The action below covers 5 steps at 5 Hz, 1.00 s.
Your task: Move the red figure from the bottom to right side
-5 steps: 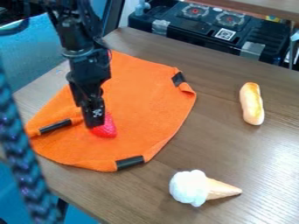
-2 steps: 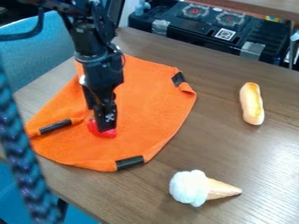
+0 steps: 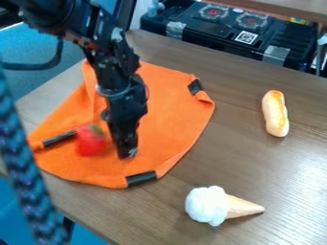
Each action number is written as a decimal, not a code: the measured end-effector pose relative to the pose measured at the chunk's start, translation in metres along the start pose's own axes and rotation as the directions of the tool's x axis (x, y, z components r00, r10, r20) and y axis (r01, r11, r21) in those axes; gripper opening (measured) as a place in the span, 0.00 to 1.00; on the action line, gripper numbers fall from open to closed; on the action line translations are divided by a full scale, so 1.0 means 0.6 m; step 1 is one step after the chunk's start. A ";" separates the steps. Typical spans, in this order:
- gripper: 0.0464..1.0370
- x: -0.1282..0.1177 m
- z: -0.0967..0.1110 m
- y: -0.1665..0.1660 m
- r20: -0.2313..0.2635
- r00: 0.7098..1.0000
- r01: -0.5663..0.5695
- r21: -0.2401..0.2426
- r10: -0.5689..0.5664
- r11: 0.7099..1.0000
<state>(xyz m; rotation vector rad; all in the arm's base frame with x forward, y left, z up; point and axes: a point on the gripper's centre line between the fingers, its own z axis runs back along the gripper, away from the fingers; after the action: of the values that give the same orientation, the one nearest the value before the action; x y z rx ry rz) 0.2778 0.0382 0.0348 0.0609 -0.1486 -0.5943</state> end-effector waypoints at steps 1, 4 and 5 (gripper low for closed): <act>0.17 -0.001 0.001 -0.007 -0.003 1.000 -0.017 -0.029 0.017 0.999; 0.55 -0.007 0.151 0.003 0.250 0.967 -0.040 -0.007 0.041 0.999; 0.85 -0.022 0.175 -0.003 0.290 0.955 -0.047 -0.026 0.052 0.999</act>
<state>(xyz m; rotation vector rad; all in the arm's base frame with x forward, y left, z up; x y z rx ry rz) 0.2494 0.0429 0.1367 -0.0496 -0.4296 -0.5522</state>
